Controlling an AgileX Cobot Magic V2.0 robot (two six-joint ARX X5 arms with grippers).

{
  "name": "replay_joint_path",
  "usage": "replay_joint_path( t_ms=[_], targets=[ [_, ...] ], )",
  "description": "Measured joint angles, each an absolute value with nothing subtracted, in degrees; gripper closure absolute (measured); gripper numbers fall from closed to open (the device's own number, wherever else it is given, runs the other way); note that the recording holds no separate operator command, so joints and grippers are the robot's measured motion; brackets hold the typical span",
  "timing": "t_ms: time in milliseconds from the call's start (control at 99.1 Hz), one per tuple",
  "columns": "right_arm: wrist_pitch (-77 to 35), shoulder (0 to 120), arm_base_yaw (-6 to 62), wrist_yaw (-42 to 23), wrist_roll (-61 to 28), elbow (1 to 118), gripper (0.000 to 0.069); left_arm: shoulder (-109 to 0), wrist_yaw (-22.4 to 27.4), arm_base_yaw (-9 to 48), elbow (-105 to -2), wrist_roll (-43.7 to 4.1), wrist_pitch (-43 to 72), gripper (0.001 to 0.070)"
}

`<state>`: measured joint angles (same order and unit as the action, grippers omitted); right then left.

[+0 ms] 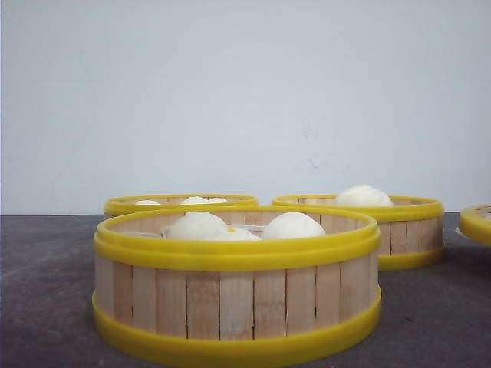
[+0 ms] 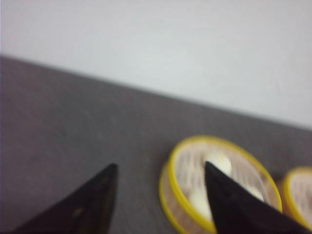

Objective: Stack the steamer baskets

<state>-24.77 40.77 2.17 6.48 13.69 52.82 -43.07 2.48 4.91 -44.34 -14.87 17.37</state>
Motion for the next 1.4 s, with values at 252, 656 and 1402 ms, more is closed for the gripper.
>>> replay_joint_path(
  t_ms=[252, 656, 1402],
  targets=[
    [-23.07, 42.06, 3.90, 6.48, 13.50, 52.84, 0.0273, -59.46, 2.94, 6.87, -54.15, -12.86, 16.97, 0.0314],
    [-23.20, 43.90, 6.44, 6.46, 13.47, 52.88, 0.0273, -91.11, 2.94, 9.08, -79.22, -6.76, 27.88, 0.0314],
    [-24.84, 45.98, 7.62, 6.33, 13.26, 52.90, 0.0273, -113.47, 2.50, 10.79, -89.84, -5.02, 34.54, 0.0416]
  ],
)
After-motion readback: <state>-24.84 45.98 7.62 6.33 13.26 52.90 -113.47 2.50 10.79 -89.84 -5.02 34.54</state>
